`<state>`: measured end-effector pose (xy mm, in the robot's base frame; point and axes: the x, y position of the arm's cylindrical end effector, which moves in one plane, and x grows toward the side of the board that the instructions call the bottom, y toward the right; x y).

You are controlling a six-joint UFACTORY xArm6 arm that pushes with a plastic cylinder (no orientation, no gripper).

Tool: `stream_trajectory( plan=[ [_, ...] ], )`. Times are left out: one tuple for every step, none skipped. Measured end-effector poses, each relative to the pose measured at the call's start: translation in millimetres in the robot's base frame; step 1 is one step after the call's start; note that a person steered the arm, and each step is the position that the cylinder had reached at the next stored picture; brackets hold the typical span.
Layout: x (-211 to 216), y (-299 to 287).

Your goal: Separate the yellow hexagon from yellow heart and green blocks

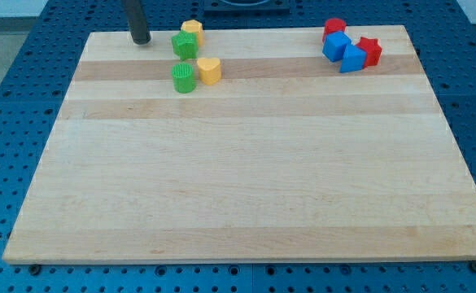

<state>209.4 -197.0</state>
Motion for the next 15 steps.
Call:
stream_trajectory(
  plan=[
    [-0.6,13.9],
    [-18.1,43.3],
    [-17.2,45.1],
    [-17.9,45.5],
    [-17.8,48.1],
    [-17.8,48.1],
    [-17.0,58.1],
    [-17.0,61.0],
    [-17.0,70.7],
    [-14.0,76.2],
    [-14.0,76.1],
    [-14.0,76.1],
    [8.0,76.2],
    [46.2,77.8],
    [56.6,80.0]
  ],
)
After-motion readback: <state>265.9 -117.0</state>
